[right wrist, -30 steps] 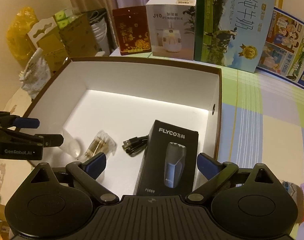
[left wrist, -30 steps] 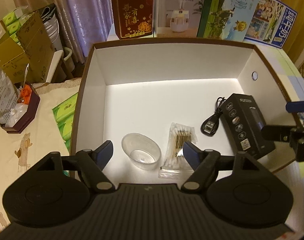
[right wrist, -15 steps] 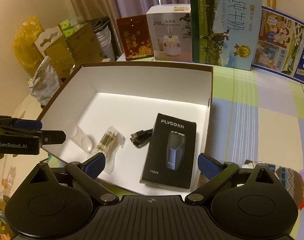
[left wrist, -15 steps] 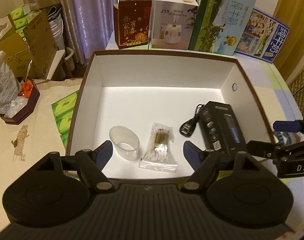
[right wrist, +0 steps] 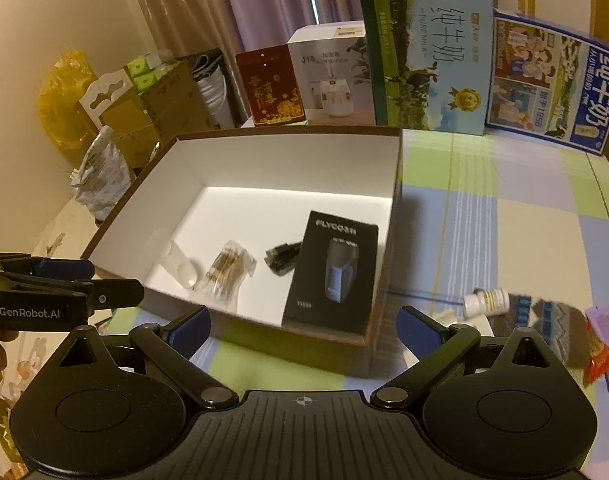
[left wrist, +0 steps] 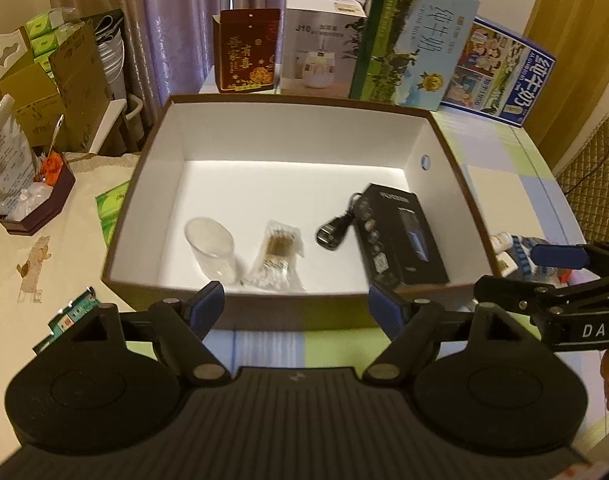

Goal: Organize objects
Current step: 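Withdraw both tools from the box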

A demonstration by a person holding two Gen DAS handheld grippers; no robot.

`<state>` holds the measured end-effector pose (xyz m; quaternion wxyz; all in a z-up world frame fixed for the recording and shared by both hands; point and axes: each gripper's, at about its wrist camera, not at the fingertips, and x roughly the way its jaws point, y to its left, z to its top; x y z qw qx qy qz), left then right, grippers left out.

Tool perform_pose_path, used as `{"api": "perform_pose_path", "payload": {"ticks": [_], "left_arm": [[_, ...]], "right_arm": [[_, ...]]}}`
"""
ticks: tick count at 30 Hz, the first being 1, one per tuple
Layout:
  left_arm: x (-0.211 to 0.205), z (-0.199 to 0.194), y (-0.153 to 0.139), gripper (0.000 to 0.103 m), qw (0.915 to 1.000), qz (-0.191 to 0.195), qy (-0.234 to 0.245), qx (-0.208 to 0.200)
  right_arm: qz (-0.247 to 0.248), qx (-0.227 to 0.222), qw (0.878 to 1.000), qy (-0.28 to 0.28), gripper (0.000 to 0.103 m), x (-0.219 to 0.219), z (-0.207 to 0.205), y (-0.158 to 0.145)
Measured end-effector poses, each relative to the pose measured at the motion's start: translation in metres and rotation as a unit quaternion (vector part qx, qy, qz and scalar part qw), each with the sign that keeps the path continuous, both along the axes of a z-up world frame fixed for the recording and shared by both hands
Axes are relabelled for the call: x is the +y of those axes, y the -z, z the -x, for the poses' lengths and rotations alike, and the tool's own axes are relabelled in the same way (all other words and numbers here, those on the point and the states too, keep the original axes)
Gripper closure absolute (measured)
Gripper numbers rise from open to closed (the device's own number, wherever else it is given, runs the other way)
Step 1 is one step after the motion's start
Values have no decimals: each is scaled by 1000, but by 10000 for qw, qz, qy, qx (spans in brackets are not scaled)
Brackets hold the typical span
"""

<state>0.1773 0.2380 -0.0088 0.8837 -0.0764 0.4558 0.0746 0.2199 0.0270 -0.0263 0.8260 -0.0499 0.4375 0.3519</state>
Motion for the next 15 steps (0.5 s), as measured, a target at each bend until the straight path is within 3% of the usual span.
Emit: {"api": "perform_pose_path", "payload": {"ticks": [15], "left_arm": [[-67,29,-4,27,10000,31,1,-22]], "right_arm": [[-89,113,9999,-70,6,-66,24,-5]]}}
